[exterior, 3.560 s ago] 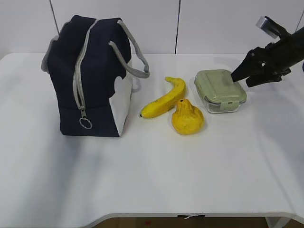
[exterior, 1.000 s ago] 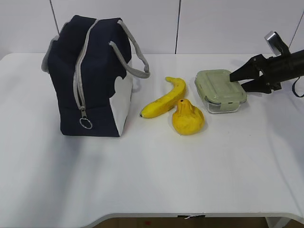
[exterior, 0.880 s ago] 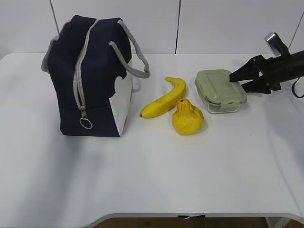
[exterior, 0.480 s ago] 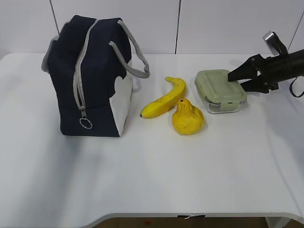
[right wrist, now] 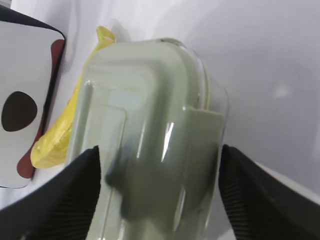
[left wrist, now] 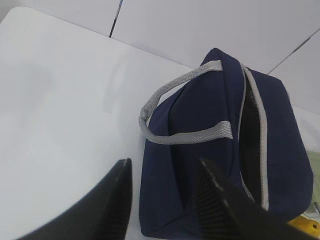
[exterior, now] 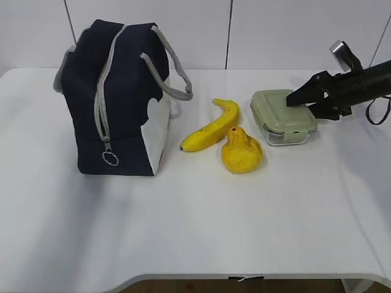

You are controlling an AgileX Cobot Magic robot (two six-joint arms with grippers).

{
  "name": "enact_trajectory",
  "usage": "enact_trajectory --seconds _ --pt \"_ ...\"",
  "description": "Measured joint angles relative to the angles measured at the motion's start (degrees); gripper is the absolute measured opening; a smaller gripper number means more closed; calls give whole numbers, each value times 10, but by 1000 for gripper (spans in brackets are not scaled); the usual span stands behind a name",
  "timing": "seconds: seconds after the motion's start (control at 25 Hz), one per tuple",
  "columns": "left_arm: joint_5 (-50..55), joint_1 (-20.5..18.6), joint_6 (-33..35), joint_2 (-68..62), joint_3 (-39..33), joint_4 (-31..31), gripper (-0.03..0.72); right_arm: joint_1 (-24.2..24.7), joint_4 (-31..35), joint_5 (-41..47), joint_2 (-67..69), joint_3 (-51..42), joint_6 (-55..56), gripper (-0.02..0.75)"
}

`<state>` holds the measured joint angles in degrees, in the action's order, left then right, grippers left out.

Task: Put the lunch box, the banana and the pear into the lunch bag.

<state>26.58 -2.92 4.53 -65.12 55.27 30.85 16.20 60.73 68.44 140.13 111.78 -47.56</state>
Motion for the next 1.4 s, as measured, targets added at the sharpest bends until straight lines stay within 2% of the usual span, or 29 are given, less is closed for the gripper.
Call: enact_trajectory --seconds 0.56,1.4 --pt "0 0 0 0 0 0 321 0 -1 4 0 2 2 426" --pt "0 0 0 0 0 0 321 0 1 7 0 2 4 400"
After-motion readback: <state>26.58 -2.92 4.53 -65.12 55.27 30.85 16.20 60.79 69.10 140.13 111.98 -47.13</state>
